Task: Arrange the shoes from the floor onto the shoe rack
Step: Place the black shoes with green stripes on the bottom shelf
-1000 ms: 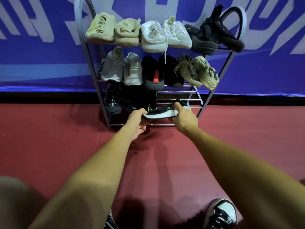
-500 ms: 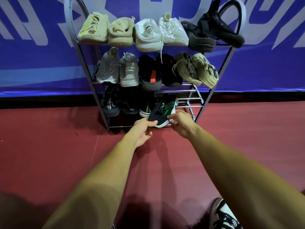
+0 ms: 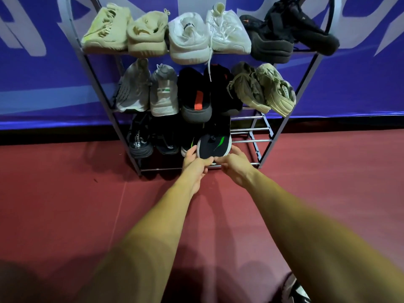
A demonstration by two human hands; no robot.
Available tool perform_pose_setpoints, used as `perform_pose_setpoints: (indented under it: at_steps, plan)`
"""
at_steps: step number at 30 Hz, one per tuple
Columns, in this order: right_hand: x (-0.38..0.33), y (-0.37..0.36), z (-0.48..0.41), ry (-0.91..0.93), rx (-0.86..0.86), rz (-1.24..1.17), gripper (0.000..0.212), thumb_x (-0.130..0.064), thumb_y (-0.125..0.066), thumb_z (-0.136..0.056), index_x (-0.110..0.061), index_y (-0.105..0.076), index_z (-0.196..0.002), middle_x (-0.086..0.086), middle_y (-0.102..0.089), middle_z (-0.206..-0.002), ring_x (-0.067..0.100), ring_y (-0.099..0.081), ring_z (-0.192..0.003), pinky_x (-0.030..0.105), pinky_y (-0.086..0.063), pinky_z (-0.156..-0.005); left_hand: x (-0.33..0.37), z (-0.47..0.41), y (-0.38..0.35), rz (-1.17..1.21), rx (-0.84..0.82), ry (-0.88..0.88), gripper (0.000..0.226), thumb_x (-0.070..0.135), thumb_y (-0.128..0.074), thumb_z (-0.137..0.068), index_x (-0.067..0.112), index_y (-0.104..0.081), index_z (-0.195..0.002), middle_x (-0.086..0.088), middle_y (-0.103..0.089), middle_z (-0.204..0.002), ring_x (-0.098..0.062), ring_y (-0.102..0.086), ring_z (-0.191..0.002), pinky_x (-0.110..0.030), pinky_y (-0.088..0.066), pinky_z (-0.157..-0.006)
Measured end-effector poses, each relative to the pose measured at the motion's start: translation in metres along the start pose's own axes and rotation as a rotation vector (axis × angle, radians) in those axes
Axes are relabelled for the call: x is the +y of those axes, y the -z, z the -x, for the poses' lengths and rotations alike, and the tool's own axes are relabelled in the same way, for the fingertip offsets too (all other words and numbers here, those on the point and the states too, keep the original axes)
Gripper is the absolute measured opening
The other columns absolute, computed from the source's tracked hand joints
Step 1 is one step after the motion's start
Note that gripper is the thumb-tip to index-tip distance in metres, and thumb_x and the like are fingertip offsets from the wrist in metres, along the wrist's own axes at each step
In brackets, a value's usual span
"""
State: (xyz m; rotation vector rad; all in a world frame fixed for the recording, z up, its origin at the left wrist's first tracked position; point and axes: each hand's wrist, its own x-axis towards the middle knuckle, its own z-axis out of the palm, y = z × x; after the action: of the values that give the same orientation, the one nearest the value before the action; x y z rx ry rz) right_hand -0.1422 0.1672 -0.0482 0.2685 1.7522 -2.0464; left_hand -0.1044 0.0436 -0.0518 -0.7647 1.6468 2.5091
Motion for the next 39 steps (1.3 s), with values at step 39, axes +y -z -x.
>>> perform_pose_setpoints:
  at_steps: [39]
  plan:
    - [-0.005, 0.016, -0.032, 0.069, 0.214, 0.757, 0.042, -0.024, -0.063, -0.087, -0.014, -0.059, -0.127, 0.01, -0.067, -0.121, 0.031, -0.06, -0.113, 0.032, -0.047, -0.088, 0.024, -0.031, -0.004, -0.826, -0.014, 0.133, 0.063, 0.02, -0.053, -0.095, 0.03, -0.027, -0.152, -0.001, -0.065, -0.097, -0.009, -0.06, -0.066, -0.019, -0.037, -0.049]
